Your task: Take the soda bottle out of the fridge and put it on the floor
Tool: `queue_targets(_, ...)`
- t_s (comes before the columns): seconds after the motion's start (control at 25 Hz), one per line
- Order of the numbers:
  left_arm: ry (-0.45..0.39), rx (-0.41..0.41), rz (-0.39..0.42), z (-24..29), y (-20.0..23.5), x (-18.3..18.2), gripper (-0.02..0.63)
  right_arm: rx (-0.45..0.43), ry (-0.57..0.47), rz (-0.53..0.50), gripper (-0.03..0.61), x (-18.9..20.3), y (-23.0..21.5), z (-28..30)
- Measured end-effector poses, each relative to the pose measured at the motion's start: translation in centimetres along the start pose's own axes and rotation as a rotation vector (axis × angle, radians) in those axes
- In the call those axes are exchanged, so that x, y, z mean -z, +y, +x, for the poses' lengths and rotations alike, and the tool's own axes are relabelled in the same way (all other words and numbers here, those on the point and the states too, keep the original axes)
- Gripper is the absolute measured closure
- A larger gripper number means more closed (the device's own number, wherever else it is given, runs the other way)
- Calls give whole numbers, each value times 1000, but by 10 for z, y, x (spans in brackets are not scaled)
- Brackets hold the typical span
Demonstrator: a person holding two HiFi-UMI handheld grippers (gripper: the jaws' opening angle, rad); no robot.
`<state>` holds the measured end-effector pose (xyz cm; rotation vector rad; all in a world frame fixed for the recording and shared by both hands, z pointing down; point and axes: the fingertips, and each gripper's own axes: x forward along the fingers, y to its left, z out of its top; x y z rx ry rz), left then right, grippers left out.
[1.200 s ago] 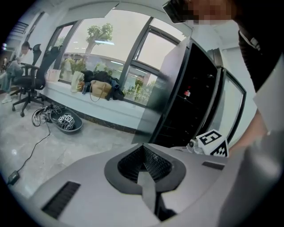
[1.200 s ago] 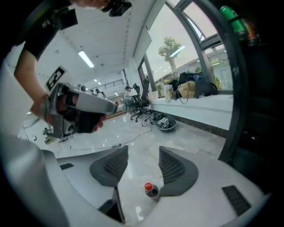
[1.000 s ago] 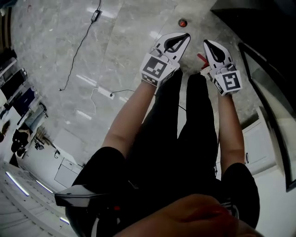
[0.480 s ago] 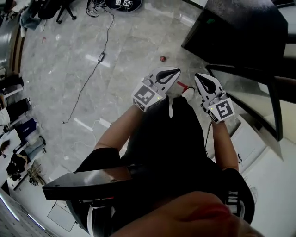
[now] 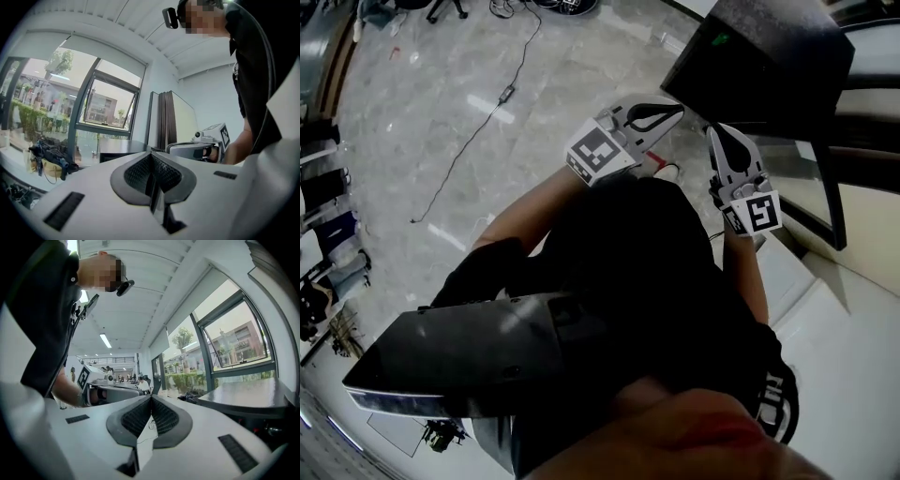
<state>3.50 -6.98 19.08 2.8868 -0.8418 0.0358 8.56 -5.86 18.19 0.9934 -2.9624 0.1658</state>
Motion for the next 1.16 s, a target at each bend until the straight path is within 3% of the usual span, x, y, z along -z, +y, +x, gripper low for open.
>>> queue_targets(0.32,-28,-6,1,-3,-4,-23,613,10,-35,-39,566,-26,6,4)
queue_targets(1.16,-38,-46,-41,-3,11,-34,612,-59,-24,-73,566,-35,9,36)
